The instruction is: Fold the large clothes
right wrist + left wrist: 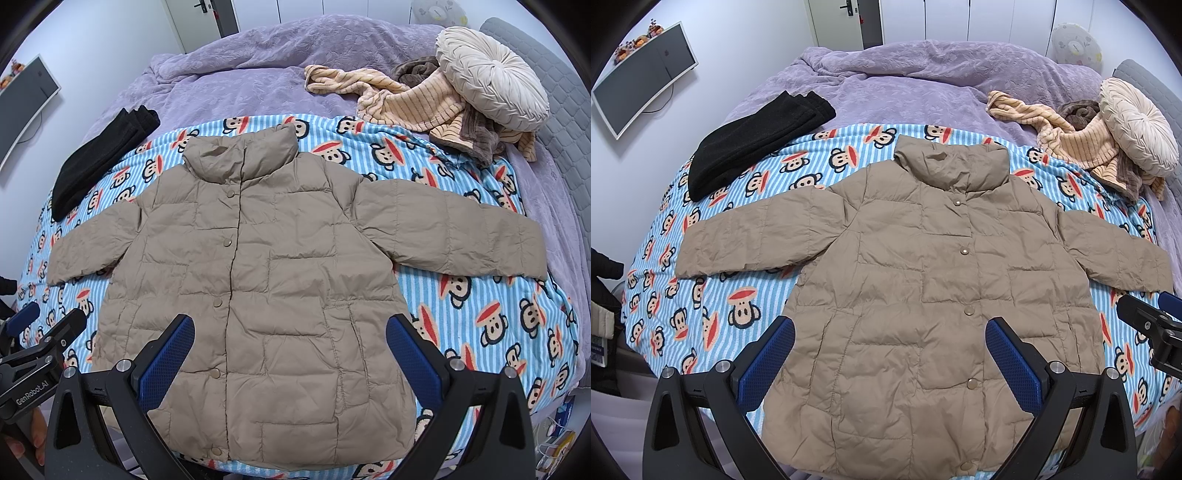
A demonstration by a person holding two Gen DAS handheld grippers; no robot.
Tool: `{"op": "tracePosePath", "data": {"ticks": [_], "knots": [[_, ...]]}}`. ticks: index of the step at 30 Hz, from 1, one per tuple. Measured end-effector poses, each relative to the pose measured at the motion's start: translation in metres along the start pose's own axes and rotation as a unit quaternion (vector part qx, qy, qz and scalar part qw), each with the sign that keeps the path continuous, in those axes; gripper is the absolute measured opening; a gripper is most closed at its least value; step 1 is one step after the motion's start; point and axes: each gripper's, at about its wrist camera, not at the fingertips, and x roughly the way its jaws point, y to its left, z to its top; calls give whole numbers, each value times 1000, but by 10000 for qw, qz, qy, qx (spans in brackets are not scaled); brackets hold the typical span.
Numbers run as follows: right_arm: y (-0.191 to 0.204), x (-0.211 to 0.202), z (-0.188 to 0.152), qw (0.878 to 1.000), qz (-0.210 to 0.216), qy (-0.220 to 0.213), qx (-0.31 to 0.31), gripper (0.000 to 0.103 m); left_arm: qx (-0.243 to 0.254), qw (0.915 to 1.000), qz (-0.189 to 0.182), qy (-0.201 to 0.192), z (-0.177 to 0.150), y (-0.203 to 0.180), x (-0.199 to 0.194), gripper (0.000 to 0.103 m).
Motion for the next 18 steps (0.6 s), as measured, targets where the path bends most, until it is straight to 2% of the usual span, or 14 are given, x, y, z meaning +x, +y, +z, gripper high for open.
{"op": "tracePosePath", "data": {"ticks": [16, 18], "knots": [[-1, 4, -4, 10000, -8, 38, 7, 103, -10, 10000, -60, 33, -1, -5, -1, 103], [8, -5, 8, 10000, -17, 75, 23, 103, -24, 10000, -80, 31, -2, -6, 0, 103]]}}
